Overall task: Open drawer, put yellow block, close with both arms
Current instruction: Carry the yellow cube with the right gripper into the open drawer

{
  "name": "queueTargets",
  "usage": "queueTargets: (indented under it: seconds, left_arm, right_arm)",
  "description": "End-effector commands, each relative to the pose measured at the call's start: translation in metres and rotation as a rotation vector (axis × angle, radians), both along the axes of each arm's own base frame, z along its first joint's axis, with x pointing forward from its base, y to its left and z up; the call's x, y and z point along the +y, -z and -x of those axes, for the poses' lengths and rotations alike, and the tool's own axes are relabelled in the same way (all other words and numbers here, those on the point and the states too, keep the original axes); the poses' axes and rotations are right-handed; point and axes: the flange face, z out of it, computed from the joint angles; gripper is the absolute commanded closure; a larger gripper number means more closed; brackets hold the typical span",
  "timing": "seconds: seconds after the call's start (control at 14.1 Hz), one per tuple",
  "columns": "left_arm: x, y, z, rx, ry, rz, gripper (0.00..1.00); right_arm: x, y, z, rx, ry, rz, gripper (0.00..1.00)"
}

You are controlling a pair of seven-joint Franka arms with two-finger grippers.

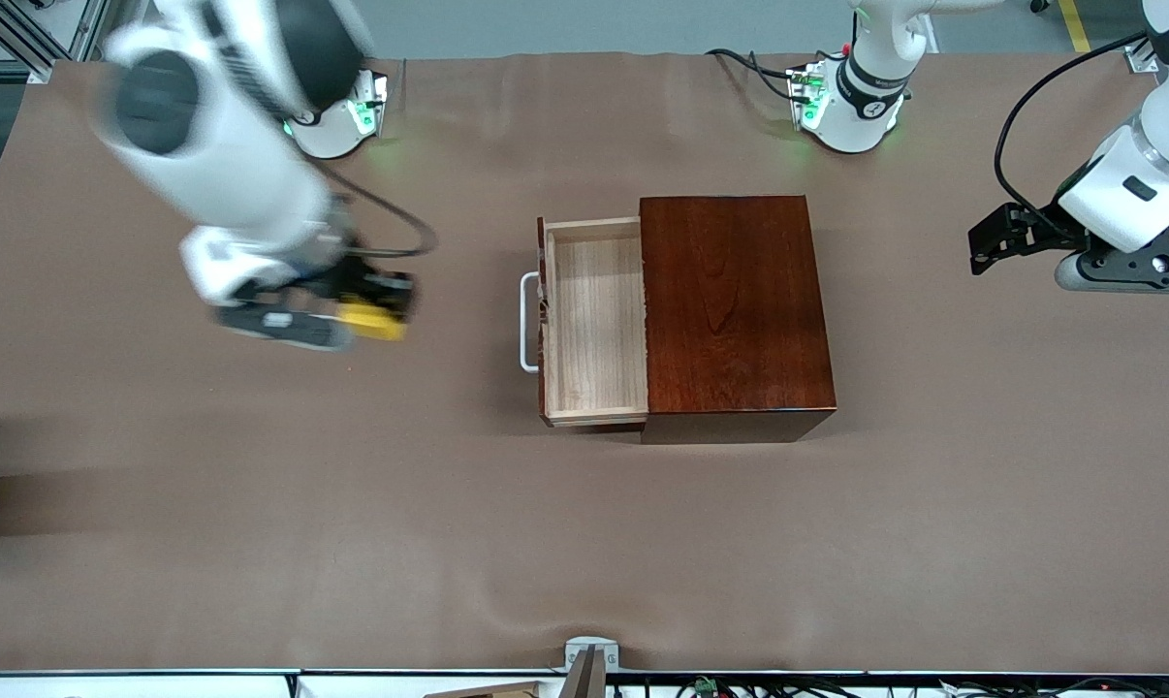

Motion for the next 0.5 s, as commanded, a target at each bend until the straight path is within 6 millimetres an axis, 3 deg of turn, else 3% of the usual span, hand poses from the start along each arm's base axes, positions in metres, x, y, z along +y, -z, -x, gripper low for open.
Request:
queueTargets:
  seconds: [0.0, 0.21, 0.43]
  left_arm:
    - [0.001, -0.006, -0.003, -0.010, -0.002, 0.028, 0.00]
    - [0.001, -0.005, -0.003, -0.008, -0.002, 0.027, 0.00]
    - [0.002, -0.006, -0.003, -0.008, -0.004, 0.027, 0.00]
  right_arm:
    - [0.083, 0.019, -0.006, -0.022, 0.037, -0.021, 1.00]
    - [0.136, 0.049, 0.001, -0.073, -0.027, -0.065, 1.00]
    - [0.157, 0.089, -0.006, -0.115, -0.088, -0.087, 1.00]
